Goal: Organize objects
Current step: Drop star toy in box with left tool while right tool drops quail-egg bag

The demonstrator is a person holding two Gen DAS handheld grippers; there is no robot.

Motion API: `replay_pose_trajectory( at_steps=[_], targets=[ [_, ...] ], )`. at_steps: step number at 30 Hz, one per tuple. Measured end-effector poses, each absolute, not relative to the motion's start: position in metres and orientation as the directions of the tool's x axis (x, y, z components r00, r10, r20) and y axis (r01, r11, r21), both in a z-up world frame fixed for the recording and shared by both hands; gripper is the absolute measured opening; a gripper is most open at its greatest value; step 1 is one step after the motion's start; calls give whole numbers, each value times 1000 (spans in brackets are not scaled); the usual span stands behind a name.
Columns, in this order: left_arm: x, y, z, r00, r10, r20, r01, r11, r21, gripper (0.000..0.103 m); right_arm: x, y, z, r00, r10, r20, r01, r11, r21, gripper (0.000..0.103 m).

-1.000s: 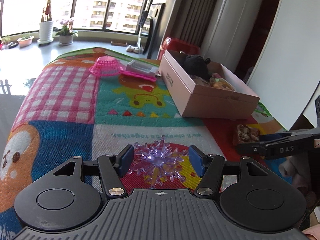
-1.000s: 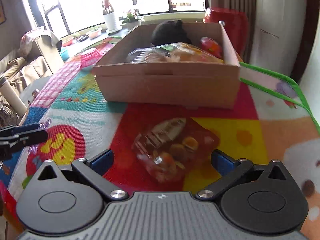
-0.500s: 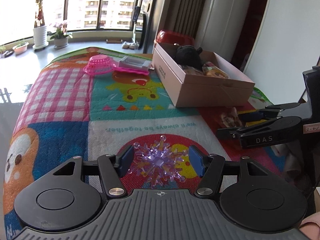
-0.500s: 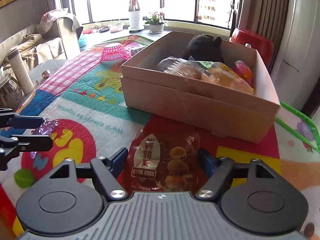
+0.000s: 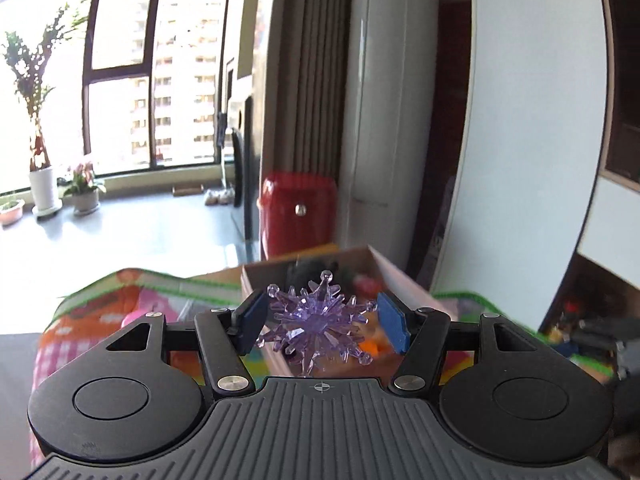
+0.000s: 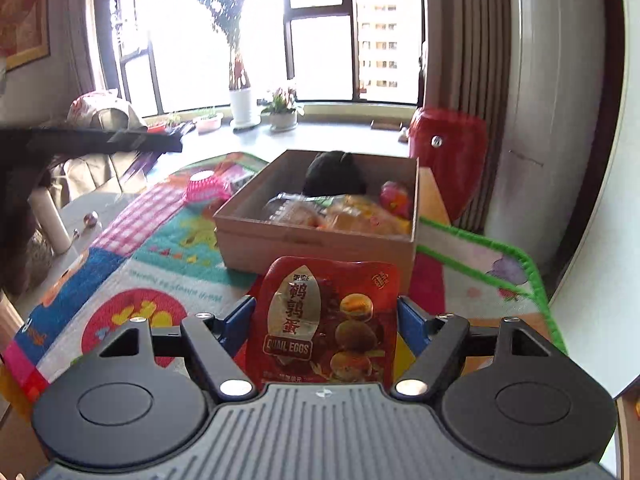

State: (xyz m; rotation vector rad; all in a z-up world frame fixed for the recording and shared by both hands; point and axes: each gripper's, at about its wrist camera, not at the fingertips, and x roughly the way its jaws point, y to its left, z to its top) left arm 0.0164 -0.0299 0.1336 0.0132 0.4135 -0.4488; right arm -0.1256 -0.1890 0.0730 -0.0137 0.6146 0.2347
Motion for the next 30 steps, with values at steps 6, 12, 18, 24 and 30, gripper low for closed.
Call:
replay_pose_trajectory(
  at_steps=[6, 12, 18, 24, 30],
  targets=[
    [105, -59, 94, 802, -349, -485, 343, 934, -106, 63, -123, -195, 69, 792, 183, -582, -182, 981, 61, 76],
    [77, -28, 82, 808, -404, -429, 346, 914, -211, 64, -117, -202, 67, 784, 161, -600, -164, 985, 50, 76],
    [29, 17, 53, 755, -411, -511, 342, 912, -228, 64, -85, -194, 87, 788, 210, -579, -203, 976, 78, 76],
    [11, 48, 27, 742, -365, -563, 255, 929, -267, 64, -6, -168, 134, 851, 214, -479, -223, 974, 38, 76],
    [10, 73, 24, 780, -306, -545, 176, 945, -277, 64, 65, -147, 133, 789, 197, -582, -194, 979, 68, 92]
  ],
)
